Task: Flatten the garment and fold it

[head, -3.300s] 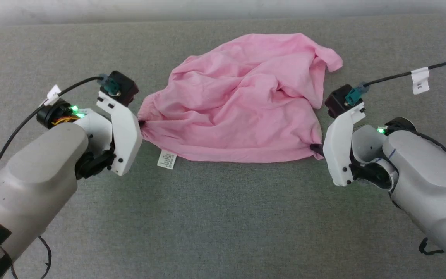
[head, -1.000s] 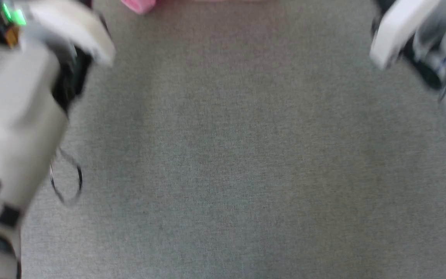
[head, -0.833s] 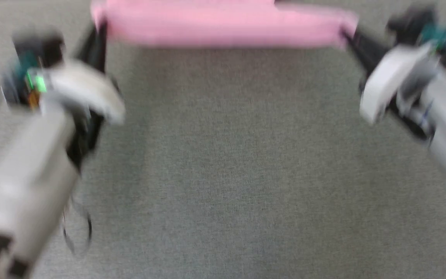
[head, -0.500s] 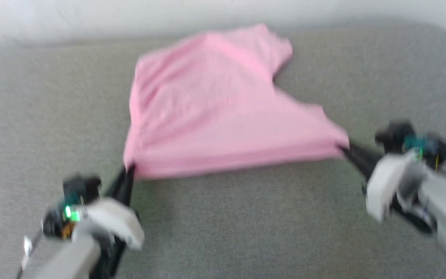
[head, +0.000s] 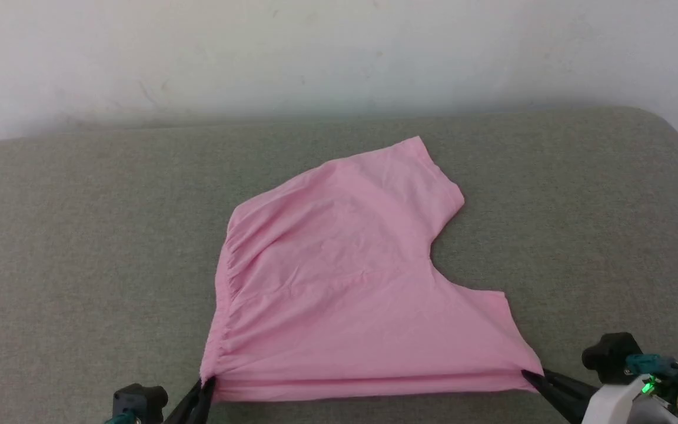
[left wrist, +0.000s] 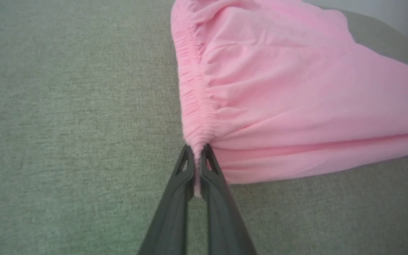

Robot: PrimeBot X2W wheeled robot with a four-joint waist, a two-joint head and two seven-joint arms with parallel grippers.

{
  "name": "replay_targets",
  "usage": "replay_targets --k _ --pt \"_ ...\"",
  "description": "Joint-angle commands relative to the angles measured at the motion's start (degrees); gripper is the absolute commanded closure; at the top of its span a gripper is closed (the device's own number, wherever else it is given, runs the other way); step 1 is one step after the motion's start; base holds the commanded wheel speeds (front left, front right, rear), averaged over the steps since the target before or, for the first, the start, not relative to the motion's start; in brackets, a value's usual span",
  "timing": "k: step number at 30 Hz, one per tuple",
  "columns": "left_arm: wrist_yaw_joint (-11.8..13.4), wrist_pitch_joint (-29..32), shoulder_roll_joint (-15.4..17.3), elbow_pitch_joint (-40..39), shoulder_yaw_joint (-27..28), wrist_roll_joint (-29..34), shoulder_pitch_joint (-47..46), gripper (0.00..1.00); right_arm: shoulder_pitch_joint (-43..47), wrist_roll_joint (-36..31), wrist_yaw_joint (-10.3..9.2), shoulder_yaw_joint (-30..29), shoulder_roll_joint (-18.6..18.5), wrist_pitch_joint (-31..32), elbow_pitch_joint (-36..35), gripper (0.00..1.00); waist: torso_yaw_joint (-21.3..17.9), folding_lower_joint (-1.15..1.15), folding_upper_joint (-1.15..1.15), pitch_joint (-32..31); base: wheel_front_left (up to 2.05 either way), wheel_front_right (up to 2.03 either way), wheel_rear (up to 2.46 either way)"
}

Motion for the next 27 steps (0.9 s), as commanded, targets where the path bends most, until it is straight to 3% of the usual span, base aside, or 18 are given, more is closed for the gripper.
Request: replay_targets --k 1,6,11,18,27 --pt "0.7 0.2 0.76 -0.63 0.16 0.41 0.48 1.0 1.13 -1.1 -0.14 -1.91 0.17 0.63 -1.11 1.0 0.6 0.01 0.0 0.28 0.0 0.0 0.0" --pt "1.47 0.59 1.8 -2.73 0.4 1.62 -1.2 1.0 3.02 -6.41 -0.14 -11.79 3.01 3.81 -5.37 1.0 1.18 0.01 0.0 1.66 0.0 0.0 0.0" --pt "0.57 1.06 0.91 -3.24 0.48 3.58 -7.39 1.0 -1.47 -9.76 -0.14 -15.87 5.38 8.56 -7.84 1.0 1.63 0.01 0.0 3.92 0.0 0.0 0.0" --pt "-1.17 2.89 -0.37 -1.36 0.71 5.62 -17.03 1.0 -14.35 -11.24 -0.14 -13.96 5.87 14.23 -5.58 1.0 2.25 0.01 0.0 8.36 0.0 0.0 0.0" --pt "-3.42 3.75 -1.93 3.11 1.21 7.31 -26.92 1.0 -32.61 -9.21 -0.14 -8.31 8.28 16.58 3.74 1.0 3.36 0.01 0.0 14.94 0.0 0.0 0.0"
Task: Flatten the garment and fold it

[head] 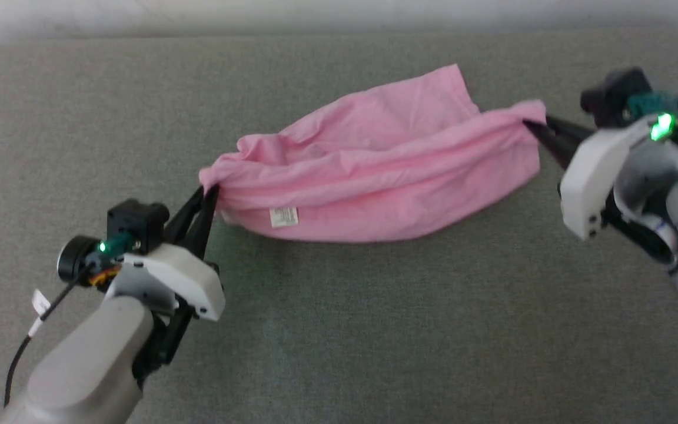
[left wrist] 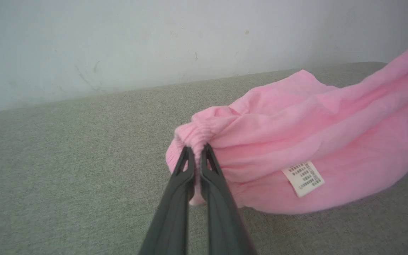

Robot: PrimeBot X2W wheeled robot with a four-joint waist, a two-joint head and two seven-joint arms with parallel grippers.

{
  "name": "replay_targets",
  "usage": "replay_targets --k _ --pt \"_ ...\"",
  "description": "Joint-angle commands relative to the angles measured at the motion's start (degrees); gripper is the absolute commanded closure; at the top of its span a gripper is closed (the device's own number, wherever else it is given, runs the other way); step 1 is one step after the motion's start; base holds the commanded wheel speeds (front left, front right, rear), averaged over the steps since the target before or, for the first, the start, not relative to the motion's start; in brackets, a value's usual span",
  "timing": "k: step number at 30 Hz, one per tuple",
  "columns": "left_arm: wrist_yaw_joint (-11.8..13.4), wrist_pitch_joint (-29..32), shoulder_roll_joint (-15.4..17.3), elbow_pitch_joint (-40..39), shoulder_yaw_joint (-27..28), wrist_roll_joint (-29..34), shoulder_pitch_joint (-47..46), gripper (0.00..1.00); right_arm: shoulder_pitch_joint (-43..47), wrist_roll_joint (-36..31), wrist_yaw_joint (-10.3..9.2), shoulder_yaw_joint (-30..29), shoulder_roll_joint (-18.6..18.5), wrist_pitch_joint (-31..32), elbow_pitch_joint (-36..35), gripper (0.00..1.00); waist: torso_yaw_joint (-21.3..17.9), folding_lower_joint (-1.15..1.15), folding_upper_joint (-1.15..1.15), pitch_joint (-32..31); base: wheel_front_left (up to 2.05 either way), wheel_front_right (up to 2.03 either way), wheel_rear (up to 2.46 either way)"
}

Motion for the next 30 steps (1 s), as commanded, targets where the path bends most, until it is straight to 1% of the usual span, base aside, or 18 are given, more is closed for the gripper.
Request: replay_targets --k 1,4,7,12,16,19,25,26,27,28,30 --pt "-0.51 -0.07 -0.51 0.87 0.37 0.45 -1.95 1.0 -3.3 0.52 -0.12 0.87 1.04 0.1 1.97 1.0 0.89 -0.01 0.0 4.15 0.0 0.0 0.0" --pt "-1.23 -0.39 -1.14 2.68 0.59 1.02 -5.12 1.0 -10.26 -0.04 -0.12 3.44 2.56 0.09 7.18 1.0 1.21 -0.01 0.0 7.05 0.0 0.0 0.0" --pt "-1.4 -0.2 -2.07 3.29 0.27 1.82 -7.78 1.0 -16.06 0.48 -0.12 4.89 4.36 -0.13 12.93 1.0 1.82 -0.01 0.0 9.71 0.0 0.0 0.0" --pt "-1.4 -0.43 -3.27 3.82 0.71 2.0 -10.9 1.0 -23.3 1.08 -0.12 6.5 6.13 -1.2 21.98 1.0 3.25 -0.01 0.0 13.32 0.0 0.0 0.0" --pt "-0.65 -0.84 -3.24 3.94 1.62 1.77 -11.77 1.0 -26.79 1.61 -0.12 7.53 7.31 -3.16 27.97 1.0 4.17 -0.01 0.0 15.16 0.0 0.0 0.0" --pt "-0.8 -1.04 -3.07 4.3 1.69 1.63 -11.79 1.0 -27.99 2.09 -0.12 9.12 7.96 -3.86 31.77 1.0 4.68 -0.01 0.0 15.88 0.0 0.0 0.0" --pt "-1.28 -1.09 -3.6 4.87 0.67 1.77 -11.51 1.0 -28.72 4.39 -0.12 12.61 8.77 -5.38 36.09 1.0 4.92 -0.01 0.0 15.37 0.0 0.0 0.0" --pt "-1.33 -1.21 -3.77 4.66 0.55 1.77 -11.41 0.87 -28.72 4.99 -0.12 12.94 8.86 -5.98 36.55 1.0 4.88 -0.01 0.0 14.84 0.0 0.0 0.0" --pt "-1.21 -1.64 -3.73 4.52 0.54 2.06 -11.44 0.0 -28.65 5.57 -0.12 13.31 8.95 -6.5 36.96 0.7 4.83 -0.01 0.0 14.18 0.0 0.0 0.0" --pt "-1.25 -1.86 -3.65 4.45 0.43 2.25 -11.38 0.0 -28.56 5.98 -0.12 13.81 8.94 -7.1 37.26 0.0 4.77 -0.01 0.0 13.38 0.0 0.0 0.0" --pt "-1.1 -2.25 -3.3 4.21 0.29 2.78 -11.31 0.0 -28.24 6.77 -0.12 14.63 8.76 -8.59 37.79 0.0 4.69 -0.01 0.0 11.41 0.0 0.0 0.0"
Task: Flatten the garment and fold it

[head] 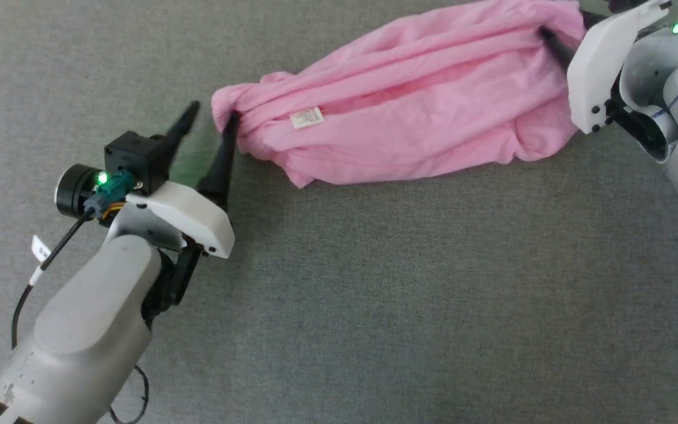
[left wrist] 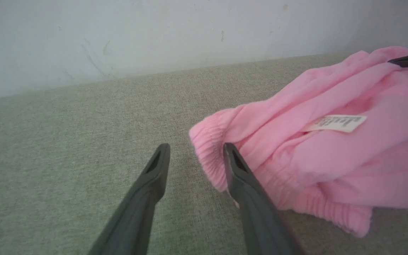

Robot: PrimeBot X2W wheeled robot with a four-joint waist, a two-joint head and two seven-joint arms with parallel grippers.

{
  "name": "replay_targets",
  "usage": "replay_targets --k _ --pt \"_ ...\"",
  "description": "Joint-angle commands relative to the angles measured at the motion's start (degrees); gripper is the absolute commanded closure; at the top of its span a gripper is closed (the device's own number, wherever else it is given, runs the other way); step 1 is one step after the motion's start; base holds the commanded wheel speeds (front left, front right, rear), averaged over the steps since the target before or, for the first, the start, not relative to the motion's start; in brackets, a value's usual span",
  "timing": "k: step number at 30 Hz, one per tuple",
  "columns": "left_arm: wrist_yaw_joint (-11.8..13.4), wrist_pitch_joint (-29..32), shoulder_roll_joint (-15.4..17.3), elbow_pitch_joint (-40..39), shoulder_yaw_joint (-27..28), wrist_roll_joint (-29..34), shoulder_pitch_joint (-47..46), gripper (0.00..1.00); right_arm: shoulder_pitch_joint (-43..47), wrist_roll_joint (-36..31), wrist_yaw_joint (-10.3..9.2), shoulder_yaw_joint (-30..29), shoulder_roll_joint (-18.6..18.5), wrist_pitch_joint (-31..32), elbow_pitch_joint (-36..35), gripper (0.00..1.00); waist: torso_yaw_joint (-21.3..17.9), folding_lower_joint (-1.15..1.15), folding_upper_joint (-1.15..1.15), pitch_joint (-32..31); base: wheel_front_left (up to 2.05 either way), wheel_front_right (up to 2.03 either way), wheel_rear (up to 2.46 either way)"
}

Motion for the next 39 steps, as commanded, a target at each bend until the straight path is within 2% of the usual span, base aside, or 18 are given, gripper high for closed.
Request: replay_targets --k 1,4,8,12,14,18,23,26,32,39 --pt "0.46 -0.43 0.43 -0.12 0.1 0.48 0.26 0.0 0.31 0.57 -0.12 0.38 0.1 -0.61 0.18 0.0 -0.6 -0.01 0.0 -3.31 0.0 0.0 0.0" --pt "1.22 -0.68 1.67 -1.79 0.35 1.35 0.22 0.0 1.09 1.57 -0.12 1.9 -0.49 -2.66 0.05 0.0 -0.85 -0.01 0.0 -6.7 0.0 0.0 0.0" --pt "1.03 2.25 4.19 -5.68 -0.21 2.25 -0.96 0.0 2.4 3.27 -0.12 4.35 -1.47 -4.03 -0.96 0.0 -1.14 -0.01 0.0 -10.68 0.0 0.0 0.0" --pt "-1.11 9.52 7.27 -8.61 -2.37 3.21 -4.03 0.0 3.27 4.61 -0.12 6.64 -2.28 -4.69 -2.03 0.0 -1.55 -0.01 0.0 -13.5 0.0 0.0 0.0" --pt "-3.39 14.96 7.96 -9.22 -3.98 2.37 -5.8 0.0 3.69 5.32 -0.12 7.66 -2.65 -4.71 -2.45 0.0 -1.66 -0.01 0.0 -14.54 0.0 0.0 0.0" --pt "-7.95 26.78 7.43 -6.89 -5.96 -2.74 -9.5 0.0 4.33 6.73 -0.12 9.2 -3.28 -4.64 -2.98 0.0 -1.87 -0.01 0.0 -15.76 0.0 0.0 0.0" --pt "-12.41 40.28 4.37 2.9 -7.14 -11.43 -12.87 0.0 4.66 8.31 -0.12 11.06 -3.28 -4.06 -3.38 0.0 -2.92 -0.01 0.0 -16.24 0.0 0.0 0.0" --pt "-13.46 45.69 3.09 8.74 -7.87 -13.73 -14.78 0.0 4.42 9.24 -0.12 11.9 -3.1 -4.02 -3.48 0.0 -4.01 -0.01 0.0 -16.05 0.0 0.0 0.0" --pt "-13.88 47.56 -0.38 16.89 -8.33 -14.85 -17.09 0.0 3.37 10.52 -0.12 13.48 -2.63 -4.21 -3.21 0.0 -6.3 -0.01 0.0 -14.6 0.0 0.0 0.0" --pt "-15.33 47.67 -2.33 24.7 -11.31 -12.92 -17.38 0.0 1.82 11.57 -0.12 15.57 -1.91 -4.79 -2.64 0.0 -8.36 -0.01 0.0 -12.69 0.0 0.0 0.0"
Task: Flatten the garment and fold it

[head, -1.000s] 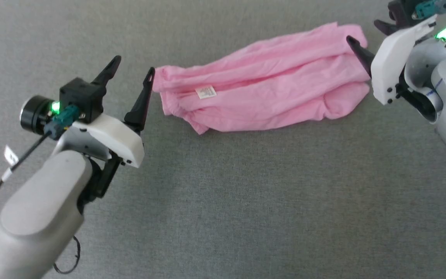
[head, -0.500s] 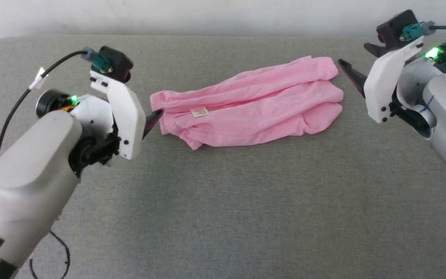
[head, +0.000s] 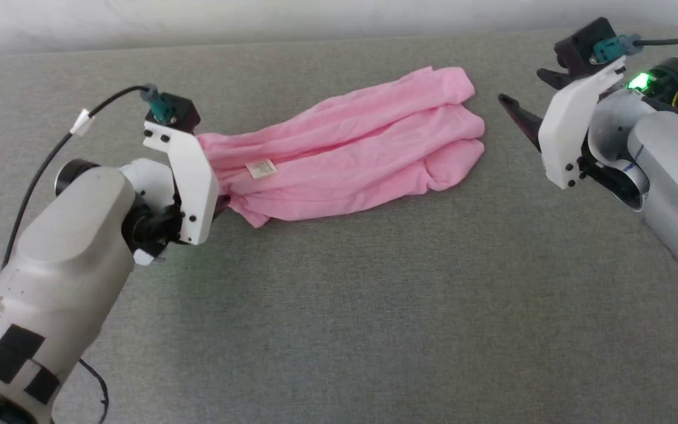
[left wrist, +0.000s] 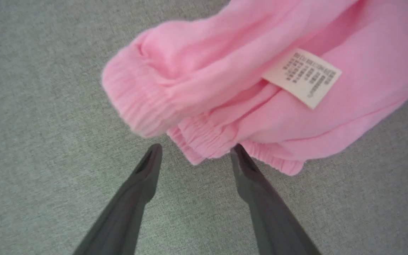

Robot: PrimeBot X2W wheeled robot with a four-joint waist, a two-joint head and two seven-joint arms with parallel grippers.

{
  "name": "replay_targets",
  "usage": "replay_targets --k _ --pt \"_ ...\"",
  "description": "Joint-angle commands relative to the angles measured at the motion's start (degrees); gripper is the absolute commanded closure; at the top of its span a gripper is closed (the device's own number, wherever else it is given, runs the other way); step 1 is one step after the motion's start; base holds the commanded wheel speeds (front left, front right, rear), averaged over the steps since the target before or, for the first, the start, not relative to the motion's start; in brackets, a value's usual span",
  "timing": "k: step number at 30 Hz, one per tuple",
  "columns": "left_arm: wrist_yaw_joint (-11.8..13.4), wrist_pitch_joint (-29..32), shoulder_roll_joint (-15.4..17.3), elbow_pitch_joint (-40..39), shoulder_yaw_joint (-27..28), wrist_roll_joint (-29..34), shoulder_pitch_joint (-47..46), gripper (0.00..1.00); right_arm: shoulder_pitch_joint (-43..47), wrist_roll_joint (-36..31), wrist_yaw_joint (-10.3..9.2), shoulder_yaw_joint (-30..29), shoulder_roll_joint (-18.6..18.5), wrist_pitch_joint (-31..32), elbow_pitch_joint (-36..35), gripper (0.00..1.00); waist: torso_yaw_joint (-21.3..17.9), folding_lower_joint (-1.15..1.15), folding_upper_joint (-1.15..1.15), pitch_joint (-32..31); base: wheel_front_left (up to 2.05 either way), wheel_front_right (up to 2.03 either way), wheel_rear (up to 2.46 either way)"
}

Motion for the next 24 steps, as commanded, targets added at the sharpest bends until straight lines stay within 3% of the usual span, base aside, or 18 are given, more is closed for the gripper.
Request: replay_targets --k 1,7,8,9,10,18,24 --pt "-0.55 -0.19 -0.56 1.09 -0.45 0.23 -0.13 0.0 -0.76 0.52 -0.12 0.37 0.29 -0.28 0.19 0.0 -0.9 0.0 0.0 1.06 0.0 0.0 0.0" --pt "-2.1 -0.23 -2.78 4.5 -2.57 0.2 0.83 0.0 -1.92 1.51 -0.12 2.37 -0.04 -0.05 0.58 0.0 -0.66 0.0 0.0 1.98 0.0 0.0 0.0" --pt "-2.29 -0.69 -3.14 4.75 -2.58 0.01 0.78 0.27 -2.35 1.67 -0.12 2.67 -0.24 0.09 0.56 0.0 -0.44 0.0 0.0 2.01 0.0 0.0 0.0" --pt "-2.46 -1.38 -3.55 4.97 -2.39 -0.36 0.73 0.92 -2.87 1.75 -0.12 2.94 -0.47 0.12 0.58 0.0 -0.18 0.0 0.0 2.01 0.0 0.0 0.0" --pt "-2.63 -1.93 -3.92 5.21 -2.37 -0.61 0.67 1.0 -3.36 1.85 -0.12 3.25 -0.65 0.24 0.58 0.0 0.08 0.0 0.0 1.95 0.0 0.0 0.0" --pt "-3.34 -4.53 -5.05 5.3 -3.86 -1.71 -0.71 1.0 -6.31 2.99 -0.12 5.73 -1.71 2.21 0.19 0.0 2.47 0.0 0.0 1.21 0.0 0.0 0.0" --pt "-3.39 -5.72 -3.53 0.72 -6.22 -2.73 -1.65 1.0 -6.85 6.12 -0.12 7.24 -2.63 7.96 -1.05 0.0 4.4 0.0 0.0 1.89 0.0 0.0 0.0"
